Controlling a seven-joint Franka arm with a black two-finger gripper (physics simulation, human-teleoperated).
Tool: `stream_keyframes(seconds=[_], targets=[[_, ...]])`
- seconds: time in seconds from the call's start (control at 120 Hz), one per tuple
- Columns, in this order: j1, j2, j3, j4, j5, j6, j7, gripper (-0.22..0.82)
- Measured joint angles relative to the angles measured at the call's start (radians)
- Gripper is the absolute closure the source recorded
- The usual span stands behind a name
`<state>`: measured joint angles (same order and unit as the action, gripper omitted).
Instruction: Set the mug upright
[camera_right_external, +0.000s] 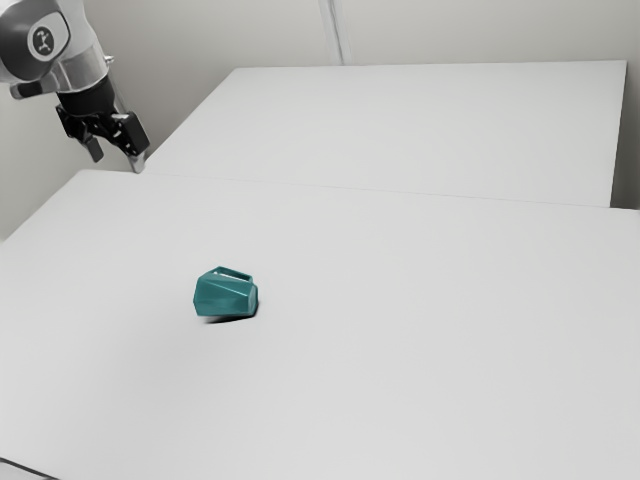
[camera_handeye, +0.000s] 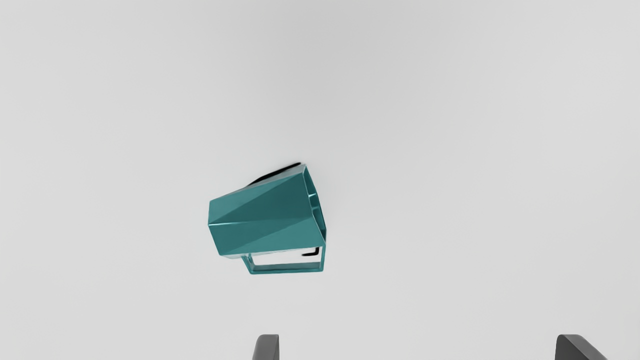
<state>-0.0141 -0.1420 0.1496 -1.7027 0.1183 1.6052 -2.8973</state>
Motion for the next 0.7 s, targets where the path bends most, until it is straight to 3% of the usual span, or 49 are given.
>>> stream_keyframes(seconds=[0.342,0.542,0.7], targets=[[0.006,-0.038,-0.002,-0.122,-0.014,0.025,0.0,0.0],[0.117,-0.041,-0.001,-0.246,-0.232,0.052,0.0,0.0],[0.181,0.014,-0.001,-0.321,-0.394,0.104,0.0,0.0]])
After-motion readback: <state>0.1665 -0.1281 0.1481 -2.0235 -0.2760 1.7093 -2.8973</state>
